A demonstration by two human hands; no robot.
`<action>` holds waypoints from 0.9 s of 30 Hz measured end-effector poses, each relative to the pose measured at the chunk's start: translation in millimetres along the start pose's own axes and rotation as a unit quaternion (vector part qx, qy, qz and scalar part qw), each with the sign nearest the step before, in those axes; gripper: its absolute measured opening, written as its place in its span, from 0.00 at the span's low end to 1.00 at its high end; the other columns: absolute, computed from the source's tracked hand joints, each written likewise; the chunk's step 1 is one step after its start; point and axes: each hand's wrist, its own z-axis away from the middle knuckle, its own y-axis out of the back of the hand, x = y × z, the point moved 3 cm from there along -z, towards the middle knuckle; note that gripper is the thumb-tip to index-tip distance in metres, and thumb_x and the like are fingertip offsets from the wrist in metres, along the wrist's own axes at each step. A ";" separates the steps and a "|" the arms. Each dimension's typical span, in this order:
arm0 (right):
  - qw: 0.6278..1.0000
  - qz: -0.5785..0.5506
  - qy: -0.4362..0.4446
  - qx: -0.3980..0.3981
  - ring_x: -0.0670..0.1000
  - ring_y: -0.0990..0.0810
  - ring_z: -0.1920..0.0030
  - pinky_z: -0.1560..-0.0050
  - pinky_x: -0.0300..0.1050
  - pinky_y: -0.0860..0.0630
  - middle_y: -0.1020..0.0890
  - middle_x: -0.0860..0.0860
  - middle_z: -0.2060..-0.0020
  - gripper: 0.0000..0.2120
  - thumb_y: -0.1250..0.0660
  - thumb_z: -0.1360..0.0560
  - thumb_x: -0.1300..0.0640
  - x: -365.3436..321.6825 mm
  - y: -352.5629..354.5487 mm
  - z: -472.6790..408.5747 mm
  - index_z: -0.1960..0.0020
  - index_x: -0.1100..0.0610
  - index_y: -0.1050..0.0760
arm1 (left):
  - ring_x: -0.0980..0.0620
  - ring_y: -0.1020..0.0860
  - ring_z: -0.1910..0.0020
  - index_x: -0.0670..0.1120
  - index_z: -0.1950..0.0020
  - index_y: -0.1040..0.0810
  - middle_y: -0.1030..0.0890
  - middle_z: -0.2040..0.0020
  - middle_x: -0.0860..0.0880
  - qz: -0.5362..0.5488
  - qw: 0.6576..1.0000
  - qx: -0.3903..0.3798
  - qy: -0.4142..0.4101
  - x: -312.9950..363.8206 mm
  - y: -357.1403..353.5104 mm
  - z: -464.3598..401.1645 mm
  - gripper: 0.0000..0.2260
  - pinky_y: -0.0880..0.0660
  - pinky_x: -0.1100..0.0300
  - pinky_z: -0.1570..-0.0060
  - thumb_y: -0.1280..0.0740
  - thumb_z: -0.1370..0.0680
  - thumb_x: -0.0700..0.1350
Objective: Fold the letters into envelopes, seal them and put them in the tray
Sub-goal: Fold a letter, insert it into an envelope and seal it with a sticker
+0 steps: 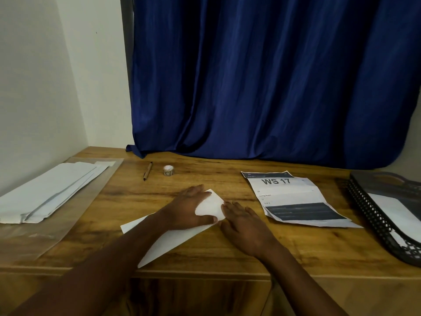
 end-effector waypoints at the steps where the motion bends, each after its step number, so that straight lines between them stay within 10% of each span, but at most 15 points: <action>1: 1.000 -0.003 -0.001 0.000 0.47 0.53 0.18 0.19 0.50 0.54 0.47 0.47 0.17 0.29 0.51 0.15 0.40 2.0 0.3 0.9 0.17 0.49 0.48 | 0.46 0.44 0.20 0.56 0.18 0.44 0.43 0.18 0.51 0.011 1.000 0.009 0.019 -2.2 5.1 1.6 0.44 0.41 0.44 0.24 0.40 0.29 0.76; 8: 1.000 -0.007 -0.009 0.004 0.47 0.51 0.18 0.20 0.50 0.54 0.46 0.46 0.17 0.29 0.49 0.15 0.40 4.2 -0.7 -0.3 0.17 0.48 0.47 | 0.47 0.27 0.34 0.51 0.22 0.37 0.26 0.29 0.48 -0.038 0.994 -0.007 0.100 -8.0 38.4 19.4 0.43 0.26 0.53 0.41 0.28 0.30 0.69; 18: 1.000 -0.005 -0.018 0.012 0.47 0.49 0.18 0.20 0.49 0.53 0.44 0.47 0.18 0.29 0.49 0.15 0.40 -1.6 5.0 6.4 0.17 0.49 0.45 | 0.39 0.37 0.25 0.48 0.19 0.45 0.38 0.23 0.41 -0.109 0.970 -0.113 0.187 24.8 46.8 26.9 0.53 0.36 0.45 0.29 0.28 0.33 0.73; 27: 1.000 -0.011 -0.020 0.017 0.48 0.48 0.18 0.20 0.50 0.52 0.43 0.48 0.18 0.29 0.48 0.16 0.40 -3.4 6.2 6.8 0.18 0.50 0.44 | 0.50 0.25 0.39 0.48 0.27 0.32 0.25 0.32 0.49 0.024 0.982 -0.071 0.175 12.6 46.1 26.6 0.44 0.24 0.56 0.45 0.22 0.35 0.67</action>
